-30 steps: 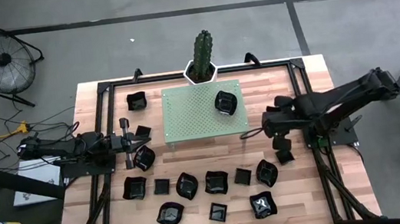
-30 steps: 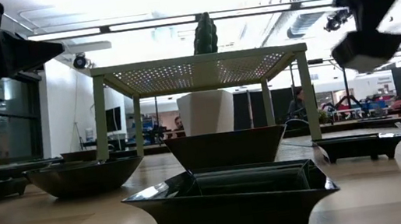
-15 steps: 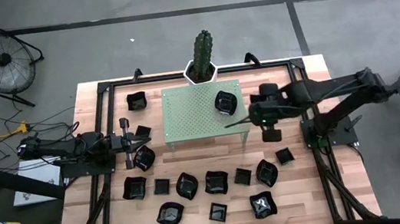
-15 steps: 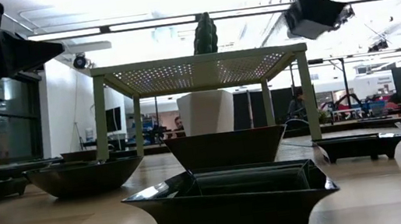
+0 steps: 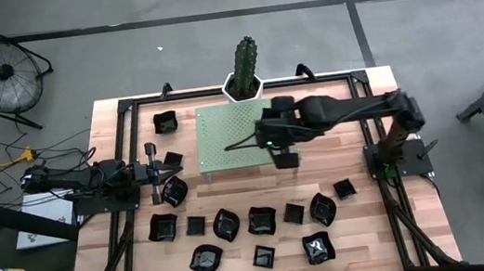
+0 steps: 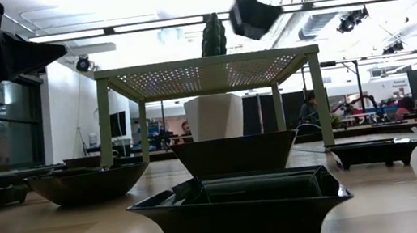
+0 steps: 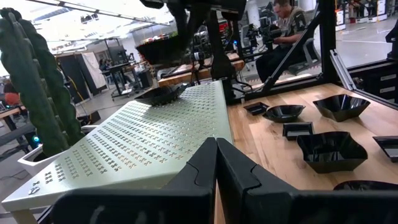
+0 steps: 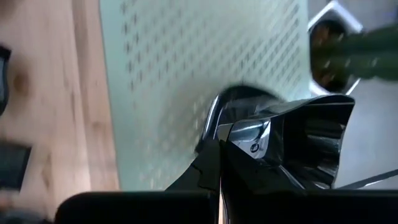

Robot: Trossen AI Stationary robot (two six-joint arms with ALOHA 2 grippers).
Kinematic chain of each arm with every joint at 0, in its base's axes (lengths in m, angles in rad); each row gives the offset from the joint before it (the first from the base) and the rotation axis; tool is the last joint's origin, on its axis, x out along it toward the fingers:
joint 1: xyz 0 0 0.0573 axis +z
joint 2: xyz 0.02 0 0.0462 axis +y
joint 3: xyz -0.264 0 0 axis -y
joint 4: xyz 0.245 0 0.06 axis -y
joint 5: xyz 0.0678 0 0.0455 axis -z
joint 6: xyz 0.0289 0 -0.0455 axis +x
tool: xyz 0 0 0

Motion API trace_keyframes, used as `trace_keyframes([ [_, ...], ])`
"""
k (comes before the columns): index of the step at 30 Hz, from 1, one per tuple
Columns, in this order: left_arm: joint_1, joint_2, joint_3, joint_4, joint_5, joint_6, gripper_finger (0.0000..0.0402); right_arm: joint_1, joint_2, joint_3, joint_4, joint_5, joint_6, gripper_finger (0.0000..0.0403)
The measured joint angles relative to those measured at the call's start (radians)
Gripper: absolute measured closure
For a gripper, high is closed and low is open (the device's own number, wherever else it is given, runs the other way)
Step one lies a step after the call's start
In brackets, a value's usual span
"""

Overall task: Pick & Place Mini shaped plates
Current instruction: Put the distorted square plate on the shelf

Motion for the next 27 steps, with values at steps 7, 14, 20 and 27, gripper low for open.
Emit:
trace_keyframes([
  [7, 0.000, 0.000, 0.000, 0.000, 0.000, 0.000, 0.0401, -0.004, 0.128, 0.166, 0.039, 0.026, -0.046, 0.0403],
  [14, 0.000, 0.000, 0.000, 0.000, 0.000, 0.000, 0.0401, -0.004, 0.236, 0.265, 0.116, 0.002, -0.156, 0.0403],
  [20, 0.000, 0.000, 0.000, 0.000, 0.000, 0.000, 0.0401, -0.013, 0.300, 0.302, 0.127, -0.005, -0.186, 0.0403],
  [27, 0.000, 0.000, 0.000, 0.000, 0.000, 0.000, 0.0401, -0.033, 0.328, 0.302, 0.126, -0.009, -0.200, 0.0403],
])
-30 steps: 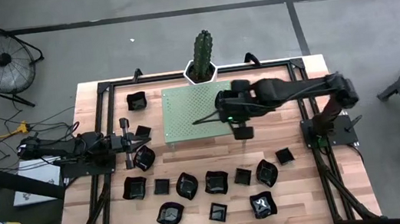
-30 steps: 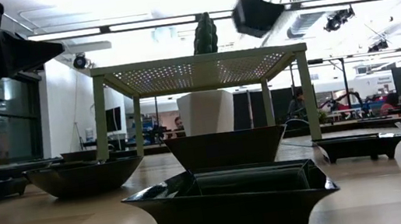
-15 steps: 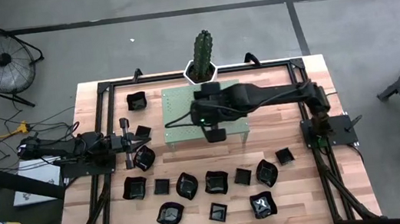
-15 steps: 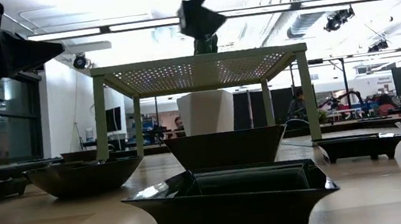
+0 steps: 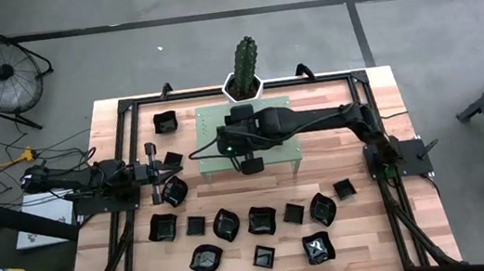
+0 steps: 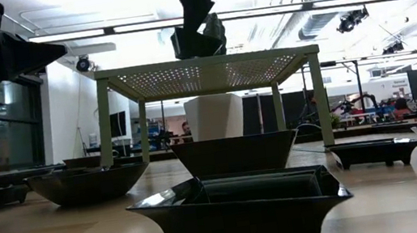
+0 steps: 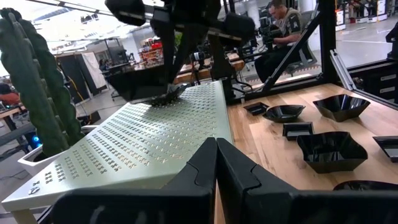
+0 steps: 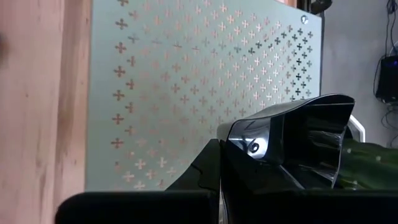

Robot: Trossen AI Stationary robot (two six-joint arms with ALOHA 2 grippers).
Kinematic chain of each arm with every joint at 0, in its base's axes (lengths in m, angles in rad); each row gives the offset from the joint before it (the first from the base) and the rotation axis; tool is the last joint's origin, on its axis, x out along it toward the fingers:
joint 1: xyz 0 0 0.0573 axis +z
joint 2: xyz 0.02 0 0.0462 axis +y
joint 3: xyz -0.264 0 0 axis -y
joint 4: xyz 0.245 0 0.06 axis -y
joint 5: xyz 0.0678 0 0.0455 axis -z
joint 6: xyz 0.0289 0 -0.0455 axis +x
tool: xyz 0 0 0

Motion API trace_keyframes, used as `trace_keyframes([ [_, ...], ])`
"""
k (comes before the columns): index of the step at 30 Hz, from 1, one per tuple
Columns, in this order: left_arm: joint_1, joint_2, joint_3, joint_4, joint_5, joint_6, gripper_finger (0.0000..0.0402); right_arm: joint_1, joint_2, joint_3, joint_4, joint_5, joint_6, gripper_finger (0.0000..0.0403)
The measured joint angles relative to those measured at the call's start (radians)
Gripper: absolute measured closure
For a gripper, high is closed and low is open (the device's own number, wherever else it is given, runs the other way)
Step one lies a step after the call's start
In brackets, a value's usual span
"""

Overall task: Pick & Place Mini shaped plates
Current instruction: Put the distorted square plate on the shelf

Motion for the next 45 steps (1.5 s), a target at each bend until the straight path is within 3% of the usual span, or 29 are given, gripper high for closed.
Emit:
trace_keyframes([
  [10, 0.000, 0.000, 0.000, 0.000, 0.000, 0.000, 0.0401, -0.025, 0.023, -0.005, -0.008, -0.025, -0.003, 0.0403],
  [27, 0.000, 0.000, 0.000, 0.000, 0.000, 0.000, 0.0401, -0.027, 0.030, -0.006, -0.117, -0.037, 0.156, 0.0403],
  [45, 0.000, 0.000, 0.000, 0.000, 0.000, 0.000, 0.0401, -0.024, 0.030, -0.006, -0.034, -0.034, 0.094, 0.0403],
])
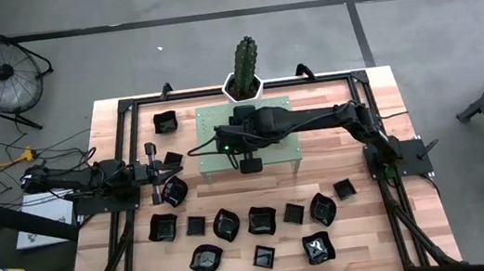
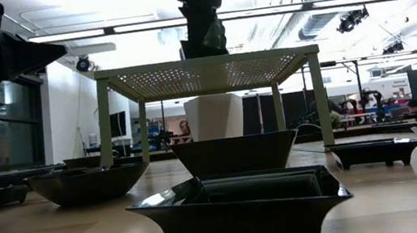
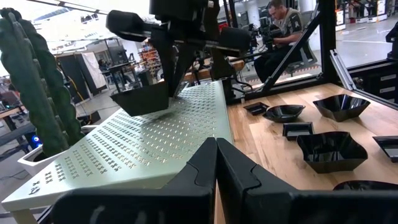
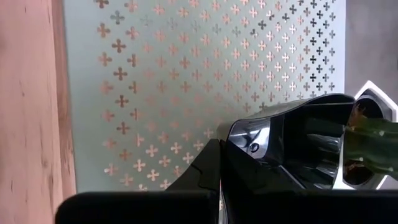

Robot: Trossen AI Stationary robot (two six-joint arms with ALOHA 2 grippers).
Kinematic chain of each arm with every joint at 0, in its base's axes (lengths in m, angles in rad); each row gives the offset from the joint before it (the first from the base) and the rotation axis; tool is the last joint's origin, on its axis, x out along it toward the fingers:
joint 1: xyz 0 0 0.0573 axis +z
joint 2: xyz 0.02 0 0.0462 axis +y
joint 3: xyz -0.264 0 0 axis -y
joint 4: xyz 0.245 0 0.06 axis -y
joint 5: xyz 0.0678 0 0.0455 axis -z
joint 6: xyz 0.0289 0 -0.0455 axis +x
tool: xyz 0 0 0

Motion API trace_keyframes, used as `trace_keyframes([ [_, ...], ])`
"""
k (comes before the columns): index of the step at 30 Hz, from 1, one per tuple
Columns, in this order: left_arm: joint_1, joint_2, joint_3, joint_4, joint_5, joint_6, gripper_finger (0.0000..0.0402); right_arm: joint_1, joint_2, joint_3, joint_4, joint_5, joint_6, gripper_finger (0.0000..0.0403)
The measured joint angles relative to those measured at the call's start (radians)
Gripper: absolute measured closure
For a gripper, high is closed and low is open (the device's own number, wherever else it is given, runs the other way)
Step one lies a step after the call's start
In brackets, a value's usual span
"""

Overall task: Pick & Place Mini shaped plates
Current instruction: Put the distorted square plate on the shelf

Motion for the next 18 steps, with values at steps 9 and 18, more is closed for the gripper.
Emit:
trace_keyframes([
  [9, 0.000, 0.000, 0.000, 0.000, 0.000, 0.000, 0.0401, 0.000, 0.000, 0.000, -0.029, -0.004, 0.001, 0.0393],
  [18, 0.000, 0.000, 0.000, 0.000, 0.000, 0.000, 0.0401, 0.000, 0.000, 0.000, -0.029, -0.004, 0.001, 0.0373],
])
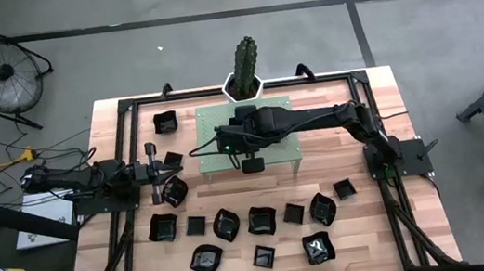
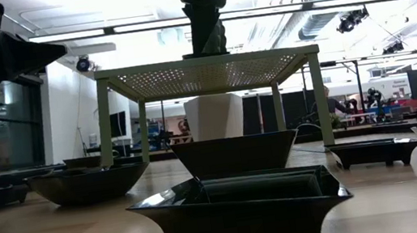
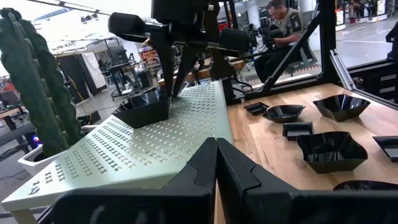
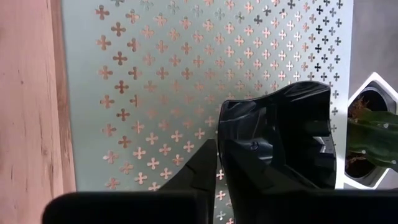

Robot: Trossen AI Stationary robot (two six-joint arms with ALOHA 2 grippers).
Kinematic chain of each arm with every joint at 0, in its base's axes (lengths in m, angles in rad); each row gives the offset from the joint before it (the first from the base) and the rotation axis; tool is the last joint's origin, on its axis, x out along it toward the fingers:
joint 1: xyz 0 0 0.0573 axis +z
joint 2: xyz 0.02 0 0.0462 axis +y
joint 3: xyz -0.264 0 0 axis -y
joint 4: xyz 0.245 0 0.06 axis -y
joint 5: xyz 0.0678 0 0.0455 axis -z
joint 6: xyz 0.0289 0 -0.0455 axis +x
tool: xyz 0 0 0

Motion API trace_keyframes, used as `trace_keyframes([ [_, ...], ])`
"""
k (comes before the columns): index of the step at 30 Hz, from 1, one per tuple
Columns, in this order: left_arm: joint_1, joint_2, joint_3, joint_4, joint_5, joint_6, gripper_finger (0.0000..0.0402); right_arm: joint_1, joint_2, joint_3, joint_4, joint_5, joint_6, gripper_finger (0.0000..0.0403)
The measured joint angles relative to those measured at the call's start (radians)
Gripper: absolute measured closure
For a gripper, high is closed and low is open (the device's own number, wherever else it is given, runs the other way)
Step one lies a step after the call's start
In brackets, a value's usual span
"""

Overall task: Pick & Place Mini shaped plates
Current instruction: Put the distorted square plate on the shelf, then put the square plate on the shelf

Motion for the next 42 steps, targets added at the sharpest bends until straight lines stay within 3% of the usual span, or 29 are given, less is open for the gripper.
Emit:
trace_keyframes([
  [13, 0.000, 0.000, 0.000, 0.000, 0.000, 0.000, 0.0401, 0.002, -0.030, 0.002, -0.011, -0.035, 0.149, 0.0299],
  [20, 0.000, 0.000, 0.000, 0.000, 0.000, 0.000, 0.0401, 0.009, -0.100, 0.004, -0.128, -0.085, 0.421, 0.0254],
  [27, 0.000, 0.000, 0.000, 0.000, 0.000, 0.000, 0.0401, 0.054, -0.174, -0.012, -0.261, -0.133, 0.659, 0.0246],
  [32, 0.000, 0.000, 0.000, 0.000, 0.001, 0.000, 0.0401, 0.095, -0.265, -0.151, -0.261, -0.163, 0.808, 0.0253],
  [42, 0.000, 0.000, 0.000, 0.000, 0.003, 0.000, 0.0401, 0.219, -0.558, -0.704, 0.015, -0.315, 1.108, 0.0261],
])
